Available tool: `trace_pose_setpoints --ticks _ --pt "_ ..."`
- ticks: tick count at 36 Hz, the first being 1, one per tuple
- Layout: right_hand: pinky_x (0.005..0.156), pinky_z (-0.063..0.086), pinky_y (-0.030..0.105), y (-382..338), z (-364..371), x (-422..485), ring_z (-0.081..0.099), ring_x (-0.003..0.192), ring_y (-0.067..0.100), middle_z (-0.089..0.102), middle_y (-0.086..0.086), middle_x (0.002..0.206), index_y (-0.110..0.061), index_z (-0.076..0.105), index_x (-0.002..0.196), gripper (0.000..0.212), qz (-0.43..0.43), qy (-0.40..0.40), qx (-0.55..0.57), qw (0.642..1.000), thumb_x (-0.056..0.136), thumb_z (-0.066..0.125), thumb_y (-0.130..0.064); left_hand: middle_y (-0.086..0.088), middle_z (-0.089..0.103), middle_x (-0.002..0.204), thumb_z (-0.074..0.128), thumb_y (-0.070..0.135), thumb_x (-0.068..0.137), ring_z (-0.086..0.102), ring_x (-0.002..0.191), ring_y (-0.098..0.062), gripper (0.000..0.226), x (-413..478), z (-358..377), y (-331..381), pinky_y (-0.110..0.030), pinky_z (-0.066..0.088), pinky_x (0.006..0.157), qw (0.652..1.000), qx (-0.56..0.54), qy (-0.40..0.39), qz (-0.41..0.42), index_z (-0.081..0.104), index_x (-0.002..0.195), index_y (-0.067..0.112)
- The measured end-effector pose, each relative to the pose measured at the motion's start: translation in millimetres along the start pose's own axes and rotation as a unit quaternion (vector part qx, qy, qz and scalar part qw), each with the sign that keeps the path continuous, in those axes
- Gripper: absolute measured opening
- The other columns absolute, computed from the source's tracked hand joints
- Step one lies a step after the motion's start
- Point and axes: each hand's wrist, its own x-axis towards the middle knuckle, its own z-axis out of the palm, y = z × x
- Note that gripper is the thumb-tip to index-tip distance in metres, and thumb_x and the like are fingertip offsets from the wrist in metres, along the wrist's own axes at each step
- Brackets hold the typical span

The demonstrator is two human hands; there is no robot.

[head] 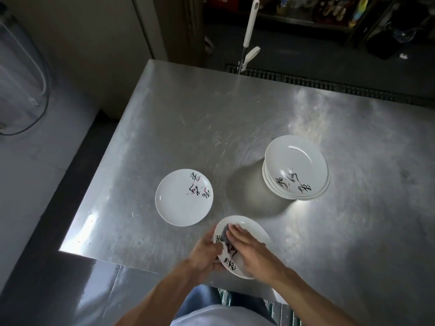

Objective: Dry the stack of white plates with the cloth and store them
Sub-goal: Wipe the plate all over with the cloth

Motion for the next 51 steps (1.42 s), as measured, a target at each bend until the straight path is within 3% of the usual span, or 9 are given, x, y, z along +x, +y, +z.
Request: trace_pose_setpoints --ticks 4,9,14,25,30,35,40,46,51 --pt "0.116 0.007 0.01 5.8 -17.9 5.2 0.011 0.153 0.012 0.015 -0.002 0.166 -0.016 0.027 0.156 0.073 0.118 0.084 0.063 0.987 0.09 0.041 0.011 -0.018 0.072 0.106 0.055 -0.003 0.072 0.074 0.081 -0.034 0.057 -2.2 9.5 -19.7 -0.055 0.062 0.07 0.993 -0.105 0.058 -0.021 0.049 0.123 0.02" --pt "0.119 0.003 0.012 -7.2 -12.9 -5.3 0.002 0.153 0.006 0.003 -0.011 0.164 -0.014 0.017 0.159 0.08 0.057 0.027 0.138 0.988 0.092 0.051 0.011 -0.016 0.06 0.085 0.059 0.013 0.082 0.063 0.065 -0.024 0.019 4.0 10.9 -10.3 -0.038 0.055 0.06 0.994 -0.075 0.071 -0.037 0.046 0.096 0.011" --pt "0.123 0.009 0.018 0.0 -8.9 -8.5 0.003 0.154 0.009 0.0 -0.012 0.163 -0.014 0.013 0.159 0.074 0.085 0.042 0.132 0.987 0.099 0.051 0.003 -0.015 0.073 0.098 0.058 0.014 0.067 0.072 0.085 -0.03 0.058 3.9 2.6 2.1 -0.042 0.06 0.072 0.999 -0.028 -0.006 -0.046 0.063 0.123 0.026" --pt "0.125 0.018 0.031 -5.4 -2.7 -13.3 0.012 0.154 0.009 0.017 -0.01 0.165 -0.02 0.026 0.158 0.066 0.069 0.074 0.174 0.98 0.1 0.052 -0.001 -0.022 0.071 0.105 0.055 0.01 0.066 0.068 0.089 -0.031 0.069 -4.2 4.8 10.2 -0.051 0.058 0.087 1.0 0.008 -0.016 -0.022 0.057 0.131 0.034" --pt "0.123 0.014 0.02 -16.7 -4.3 -7.0 0.014 0.152 0.001 0.021 -0.012 0.164 -0.024 0.028 0.156 0.063 0.019 0.055 0.182 0.982 0.101 0.051 -0.004 -0.011 0.071 0.1 0.054 0.003 0.068 0.068 0.086 -0.023 0.076 -8.0 8.5 6.9 -0.034 0.056 0.069 0.997 0.02 -0.074 -0.026 0.057 0.129 0.048" --pt "0.125 0.012 0.026 2.0 -11.1 -5.2 0.008 0.155 0.013 0.013 -0.005 0.167 -0.016 0.024 0.159 0.064 0.155 0.086 0.107 0.978 0.101 0.047 -0.001 -0.01 0.075 0.105 0.046 -0.009 0.073 0.072 0.089 -0.03 0.076 -1.7 0.0 -5.0 -0.044 0.06 0.071 0.998 -0.058 -0.01 -0.014 0.06 0.131 0.04" --pt "0.125 0.009 0.026 -14.1 -2.3 -7.0 0.011 0.154 0.01 0.013 -0.011 0.163 -0.017 0.03 0.157 0.067 0.088 0.046 0.169 0.981 0.097 0.048 0.007 -0.016 0.071 0.103 0.065 0.012 0.052 0.069 0.088 -0.031 0.073 -7.6 9.6 -14.1 -0.043 0.058 0.07 0.993 -0.112 0.009 -0.043 0.056 0.124 0.023" --pt "0.126 0.015 0.031 -8.6 -1.6 -11.7 0.012 0.154 0.012 0.013 -0.008 0.165 -0.015 0.026 0.158 0.07 0.111 0.073 0.165 0.977 0.096 0.05 0.009 -0.012 0.066 0.092 0.058 0.01 0.094 0.066 0.079 -0.028 0.013 -1.8 5.2 -3.7 -0.036 0.054 0.066 0.994 0.035 0.09 -0.053 0.052 0.106 0.008" --pt "0.126 0.01 0.032 -18.2 3.6 -22.2 -0.007 0.153 0.004 -0.004 -0.015 0.166 -0.021 0.012 0.161 0.078 0.085 0.052 0.102 0.99 0.095 0.042 0.008 -0.009 0.069 0.098 0.056 -0.002 0.089 0.07 0.078 -0.02 0.032 3.4 -1.5 -1.7 -0.034 0.059 0.063 0.997 0.049 0.042 -0.03 0.055 0.117 0.013"
